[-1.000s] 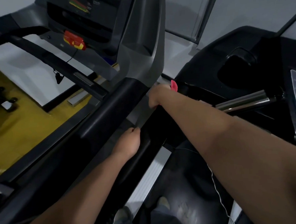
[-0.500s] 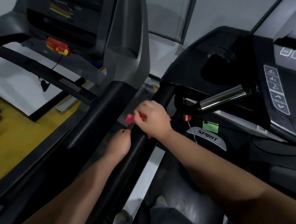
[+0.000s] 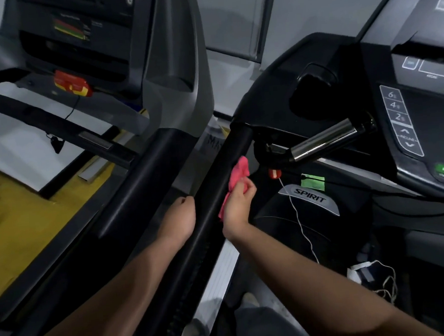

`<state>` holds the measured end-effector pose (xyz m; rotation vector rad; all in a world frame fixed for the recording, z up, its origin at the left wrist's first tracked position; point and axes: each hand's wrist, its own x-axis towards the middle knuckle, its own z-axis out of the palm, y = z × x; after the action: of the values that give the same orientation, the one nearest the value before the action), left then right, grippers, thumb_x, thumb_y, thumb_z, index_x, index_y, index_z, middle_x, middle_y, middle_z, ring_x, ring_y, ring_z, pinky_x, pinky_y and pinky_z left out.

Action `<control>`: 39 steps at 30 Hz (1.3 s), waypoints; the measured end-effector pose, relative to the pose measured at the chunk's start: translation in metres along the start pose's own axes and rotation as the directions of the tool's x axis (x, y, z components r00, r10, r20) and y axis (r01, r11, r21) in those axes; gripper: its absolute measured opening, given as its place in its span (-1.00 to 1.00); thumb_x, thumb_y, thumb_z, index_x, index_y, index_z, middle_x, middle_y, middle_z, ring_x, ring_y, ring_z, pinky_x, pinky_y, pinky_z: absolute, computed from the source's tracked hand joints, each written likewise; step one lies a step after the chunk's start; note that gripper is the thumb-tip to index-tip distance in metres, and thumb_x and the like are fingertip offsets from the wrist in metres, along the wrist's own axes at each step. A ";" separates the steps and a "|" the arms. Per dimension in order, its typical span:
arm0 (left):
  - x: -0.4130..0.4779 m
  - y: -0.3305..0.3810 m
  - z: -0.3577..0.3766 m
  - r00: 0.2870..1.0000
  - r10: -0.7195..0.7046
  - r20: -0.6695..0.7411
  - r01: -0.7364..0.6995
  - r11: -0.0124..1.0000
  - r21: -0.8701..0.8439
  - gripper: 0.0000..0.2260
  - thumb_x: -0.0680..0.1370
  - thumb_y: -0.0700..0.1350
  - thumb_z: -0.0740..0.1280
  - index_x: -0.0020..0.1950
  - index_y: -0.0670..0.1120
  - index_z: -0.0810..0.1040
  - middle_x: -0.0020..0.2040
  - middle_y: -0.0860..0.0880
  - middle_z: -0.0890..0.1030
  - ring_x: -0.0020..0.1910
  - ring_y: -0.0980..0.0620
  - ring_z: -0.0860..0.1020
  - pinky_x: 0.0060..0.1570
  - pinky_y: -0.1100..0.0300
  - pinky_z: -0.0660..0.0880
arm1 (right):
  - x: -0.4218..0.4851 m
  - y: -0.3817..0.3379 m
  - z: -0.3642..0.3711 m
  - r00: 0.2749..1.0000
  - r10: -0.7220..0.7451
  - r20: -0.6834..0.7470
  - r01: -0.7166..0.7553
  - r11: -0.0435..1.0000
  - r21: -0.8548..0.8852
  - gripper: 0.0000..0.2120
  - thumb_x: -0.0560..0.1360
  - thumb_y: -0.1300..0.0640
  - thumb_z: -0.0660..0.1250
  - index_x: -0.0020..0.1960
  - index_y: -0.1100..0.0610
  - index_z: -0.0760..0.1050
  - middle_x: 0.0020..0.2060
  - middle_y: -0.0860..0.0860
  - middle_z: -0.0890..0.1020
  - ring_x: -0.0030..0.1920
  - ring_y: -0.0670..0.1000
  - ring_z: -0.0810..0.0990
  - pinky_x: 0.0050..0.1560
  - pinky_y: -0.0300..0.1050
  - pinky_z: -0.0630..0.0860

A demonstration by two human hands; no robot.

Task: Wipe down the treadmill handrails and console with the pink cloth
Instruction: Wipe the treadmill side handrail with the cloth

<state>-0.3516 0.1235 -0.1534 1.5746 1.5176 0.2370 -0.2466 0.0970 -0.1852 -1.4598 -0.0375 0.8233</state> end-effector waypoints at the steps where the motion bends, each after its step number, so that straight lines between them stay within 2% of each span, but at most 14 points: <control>1: 0.000 0.000 0.001 1.000 -0.011 -0.002 0.011 1.000 -0.015 -0.70 0.63 -0.13 0.03 0.07 -0.24 0.50 0.12 -0.25 0.53 0.08 -0.20 0.49 0.05 0.07 0.37 | 0.002 0.002 -0.002 0.996 0.082 0.037 -0.082 0.997 0.000 -0.73 0.57 -0.08 0.11 0.18 0.01 0.39 0.15 0.16 0.55 0.13 0.13 0.54 0.25 0.14 0.45; 3: -0.001 0.002 0.002 0.999 -0.051 -0.003 0.051 0.997 -0.050 -0.74 0.61 -0.11 0.01 -0.15 -0.12 0.44 -0.06 -0.14 0.53 -0.13 -0.06 0.46 -0.07 0.11 0.34 | 0.009 -0.004 -0.004 0.973 0.198 0.122 -0.208 0.975 0.078 -0.60 0.56 -0.13 0.12 0.11 0.16 0.51 0.05 0.18 0.61 0.03 0.13 0.60 0.14 0.12 0.54; 6: -0.003 0.003 0.002 0.998 -0.062 -0.027 0.060 0.996 -0.063 -0.74 0.60 -0.08 0.01 -0.17 -0.08 0.42 -0.17 -0.05 0.52 -0.21 0.02 0.46 -0.21 0.13 0.31 | 0.024 -0.024 -0.004 0.922 0.344 0.177 -0.372 0.914 0.161 -0.49 0.57 -0.25 0.09 -0.16 0.17 0.52 -0.26 0.11 0.61 -0.21 0.07 0.59 -0.23 -0.08 0.54; 7: -0.003 0.003 0.002 0.998 -0.060 -0.032 0.057 0.996 -0.071 -0.74 0.60 -0.08 0.02 -0.18 -0.07 0.43 -0.19 -0.04 0.52 -0.22 0.04 0.47 -0.24 0.12 0.31 | 0.030 -0.029 -0.004 0.911 0.361 0.201 -0.395 0.903 0.169 -0.49 0.58 -0.24 0.09 -0.16 0.17 0.51 -0.27 0.10 0.59 -0.22 0.06 0.58 -0.23 -0.09 0.53; 11: -0.002 0.003 0.001 0.997 -0.072 -0.032 0.068 0.992 -0.110 -0.72 0.60 -0.09 0.03 -0.21 -0.12 0.45 -0.21 -0.06 0.51 -0.24 0.02 0.47 -0.22 0.10 0.34 | 0.055 -0.034 0.001 0.892 0.352 0.283 -0.414 0.888 0.202 -0.59 0.60 -0.13 0.12 -0.05 0.19 0.53 -0.14 0.13 0.59 -0.14 0.10 0.59 0.04 0.04 0.56; 15: -0.003 0.002 0.002 0.997 -0.064 -0.048 0.059 0.994 -0.093 -0.70 0.59 -0.05 0.03 -0.18 -0.09 0.49 -0.19 -0.03 0.55 -0.20 0.06 0.50 -0.14 0.10 0.36 | 0.082 -0.039 0.016 0.868 0.393 0.302 -0.455 0.875 0.169 -0.59 0.56 -0.18 0.20 0.03 0.17 0.55 -0.19 0.10 0.62 -0.21 0.07 0.62 -0.28 -0.11 0.62; 18: -0.004 -0.001 0.003 0.996 -0.063 -0.070 0.055 0.992 -0.114 -0.69 0.59 -0.04 0.05 -0.29 -0.05 0.43 -0.28 0.00 0.51 -0.27 0.05 0.48 -0.20 0.11 0.36 | 0.097 -0.040 0.025 0.869 0.392 0.302 -0.450 0.880 0.152 -0.57 0.59 -0.17 0.13 -0.07 0.17 0.55 -0.31 0.09 0.63 -0.38 0.04 0.65 -0.39 -0.16 0.59; 22: -0.003 -0.007 0.003 0.992 -0.081 -0.100 0.068 0.989 -0.132 -0.68 0.59 -0.06 0.06 -0.37 -0.01 0.33 -0.36 0.02 0.43 -0.33 0.05 0.41 -0.19 0.11 0.34 | 0.106 -0.035 0.024 0.836 0.384 0.392 -0.504 0.821 0.270 -0.44 0.55 -0.32 0.06 0.14 0.12 0.54 -0.12 0.10 0.64 -0.12 0.10 0.64 -0.02 -0.02 0.60; 24: -0.001 -0.004 0.003 0.992 -0.072 -0.108 0.061 0.992 -0.107 -0.68 0.60 -0.08 0.06 -0.36 -0.02 0.32 -0.34 0.00 0.42 -0.31 0.04 0.39 -0.15 0.10 0.33 | 0.102 -0.035 0.018 0.817 0.380 0.434 -0.499 0.842 0.203 -0.44 0.54 -0.33 0.03 0.05 0.10 0.57 -0.17 0.05 0.63 -0.16 0.05 0.61 0.00 -0.07 0.55; 28: -0.001 -0.002 0.005 0.992 -0.085 -0.091 0.075 0.992 -0.106 -0.69 0.61 -0.08 0.05 -0.31 -0.02 0.37 -0.26 -0.03 0.48 -0.27 0.06 0.43 -0.18 0.11 0.34 | 0.078 -0.032 0.005 0.730 0.416 0.542 -0.474 0.880 -0.035 -0.56 0.57 -0.19 0.09 -0.06 0.12 0.55 -0.26 0.02 0.65 -0.29 0.01 0.64 -0.20 -0.15 0.58; 31: 0.001 -0.004 0.005 0.991 -0.122 -0.059 0.110 0.978 -0.177 -0.69 0.58 -0.06 0.07 -0.31 -0.03 0.44 -0.24 -0.07 0.53 -0.26 0.02 0.49 -0.10 0.07 0.42 | 0.066 -0.026 -0.008 0.768 0.468 0.438 -0.476 0.874 -0.099 -0.57 0.60 -0.16 0.09 -0.07 0.16 0.54 -0.32 0.09 0.66 -0.29 0.05 0.65 -0.15 -0.11 0.58; 33: 0.002 -0.004 0.005 0.990 -0.136 -0.047 0.124 0.970 -0.207 -0.69 0.58 -0.05 0.08 -0.31 -0.05 0.45 -0.25 -0.08 0.53 -0.27 0.00 0.50 -0.15 0.10 0.41 | 0.060 -0.029 -0.014 0.815 0.410 0.409 -0.413 0.907 -0.086 -0.58 0.62 -0.13 0.08 -0.04 0.16 0.54 -0.29 0.09 0.65 -0.21 0.06 0.63 -0.05 -0.05 0.57; 36: 0.001 -0.002 0.004 0.993 -0.108 -0.050 0.098 0.981 -0.170 -0.69 0.61 -0.07 0.05 -0.26 -0.08 0.45 -0.22 -0.09 0.52 -0.25 0.02 0.48 -0.22 0.13 0.36 | 0.057 -0.042 -0.011 0.872 0.326 0.364 -0.323 0.944 -0.071 -0.58 0.64 -0.09 0.04 -0.06 0.16 0.55 -0.25 0.08 0.63 -0.17 0.07 0.61 -0.06 -0.05 0.57; 39: 0.000 -0.001 0.003 0.995 -0.091 -0.051 0.083 0.988 -0.132 -0.69 0.61 -0.07 0.03 -0.24 -0.10 0.45 -0.19 -0.10 0.52 -0.23 0.01 0.49 -0.18 0.11 0.38 | 0.063 -0.052 0.001 0.945 0.205 0.256 -0.180 0.977 -0.119 -0.59 0.63 -0.09 0.02 -0.04 0.12 0.55 -0.18 0.07 0.61 -0.01 0.13 0.61 0.16 0.06 0.52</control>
<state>-0.3504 0.1223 -0.1561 1.4063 1.5784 0.3270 -0.1766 0.1349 -0.1675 -1.4468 -0.1404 1.1898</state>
